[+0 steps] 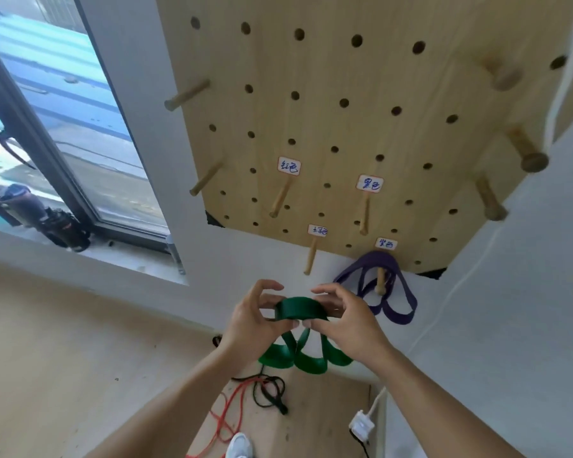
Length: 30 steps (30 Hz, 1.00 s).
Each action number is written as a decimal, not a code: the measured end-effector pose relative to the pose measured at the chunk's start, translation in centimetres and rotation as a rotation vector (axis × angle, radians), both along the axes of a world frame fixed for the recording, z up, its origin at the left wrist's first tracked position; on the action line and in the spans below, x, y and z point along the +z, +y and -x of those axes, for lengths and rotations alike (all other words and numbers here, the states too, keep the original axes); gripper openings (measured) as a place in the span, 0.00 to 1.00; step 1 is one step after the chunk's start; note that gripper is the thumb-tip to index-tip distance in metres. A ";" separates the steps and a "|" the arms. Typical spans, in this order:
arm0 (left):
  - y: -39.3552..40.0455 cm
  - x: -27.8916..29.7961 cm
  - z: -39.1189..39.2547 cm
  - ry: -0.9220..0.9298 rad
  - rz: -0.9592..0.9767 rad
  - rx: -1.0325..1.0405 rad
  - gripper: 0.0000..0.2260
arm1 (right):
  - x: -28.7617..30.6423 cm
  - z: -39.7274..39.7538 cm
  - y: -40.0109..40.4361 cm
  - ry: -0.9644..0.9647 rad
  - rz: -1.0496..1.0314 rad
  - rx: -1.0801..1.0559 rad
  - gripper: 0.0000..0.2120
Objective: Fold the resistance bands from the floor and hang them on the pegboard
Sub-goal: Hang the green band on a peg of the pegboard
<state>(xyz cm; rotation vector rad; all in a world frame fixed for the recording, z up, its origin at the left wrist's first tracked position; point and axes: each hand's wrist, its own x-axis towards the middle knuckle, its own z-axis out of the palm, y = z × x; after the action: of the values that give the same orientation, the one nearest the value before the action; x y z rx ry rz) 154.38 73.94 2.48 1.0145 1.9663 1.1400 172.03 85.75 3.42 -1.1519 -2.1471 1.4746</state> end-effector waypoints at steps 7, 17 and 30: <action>6.4 -0.5 3.3 0.010 -0.026 -0.098 0.25 | -0.8 2.4 4.0 -0.012 -0.004 -0.121 0.22; 12.0 -0.5 7.6 0.167 0.098 -0.367 0.25 | -1.8 4.4 6.9 -0.087 0.005 -0.252 0.24; 16.2 -2.9 7.9 0.134 0.020 -0.320 0.29 | -3.7 6.6 9.8 -0.016 0.061 -0.366 0.15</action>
<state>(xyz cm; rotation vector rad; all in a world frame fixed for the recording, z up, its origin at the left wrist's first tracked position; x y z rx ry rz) 146.48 90.10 -0.45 1.3673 1.8267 0.8937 165.45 95.55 -0.28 -1.4872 -1.7876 1.3734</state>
